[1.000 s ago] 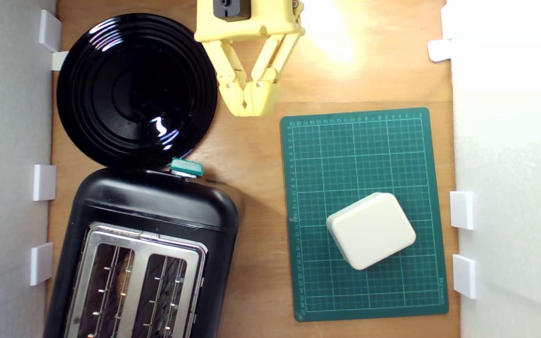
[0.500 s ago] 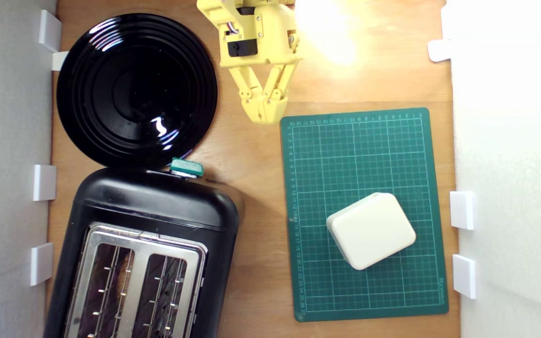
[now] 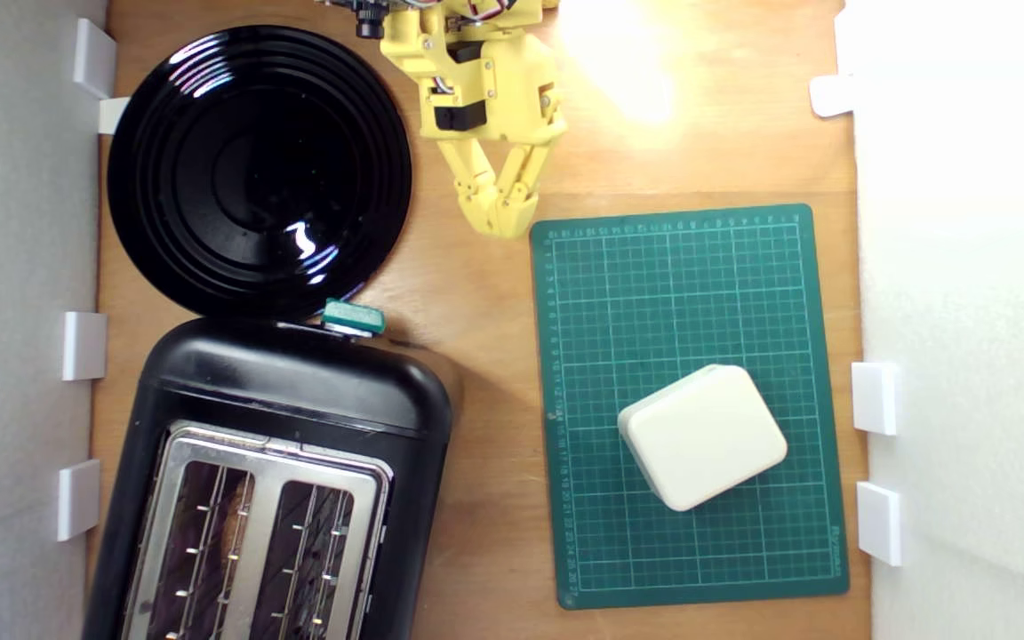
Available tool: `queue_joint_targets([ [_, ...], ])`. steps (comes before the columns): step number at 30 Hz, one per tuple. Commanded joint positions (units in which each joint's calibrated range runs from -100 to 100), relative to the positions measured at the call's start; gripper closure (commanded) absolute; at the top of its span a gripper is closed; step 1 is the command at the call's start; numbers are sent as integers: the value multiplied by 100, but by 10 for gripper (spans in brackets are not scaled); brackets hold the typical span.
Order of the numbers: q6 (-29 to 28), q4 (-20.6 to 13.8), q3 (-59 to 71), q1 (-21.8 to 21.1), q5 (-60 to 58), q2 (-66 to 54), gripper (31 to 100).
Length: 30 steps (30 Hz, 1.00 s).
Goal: Start toaster
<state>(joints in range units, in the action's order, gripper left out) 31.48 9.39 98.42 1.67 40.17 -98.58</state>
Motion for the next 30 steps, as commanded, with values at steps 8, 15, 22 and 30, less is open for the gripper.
queue_joint_targets([
  [8, -315, -376, 49, -1, -38, -83, 989],
  [15, -310, -376, 49, -1, -38, -83, 985],
  [22, -315, -376, 49, -1, -38, -83, 983],
  [30, -315, -376, 49, -1, -38, -83, 988],
])
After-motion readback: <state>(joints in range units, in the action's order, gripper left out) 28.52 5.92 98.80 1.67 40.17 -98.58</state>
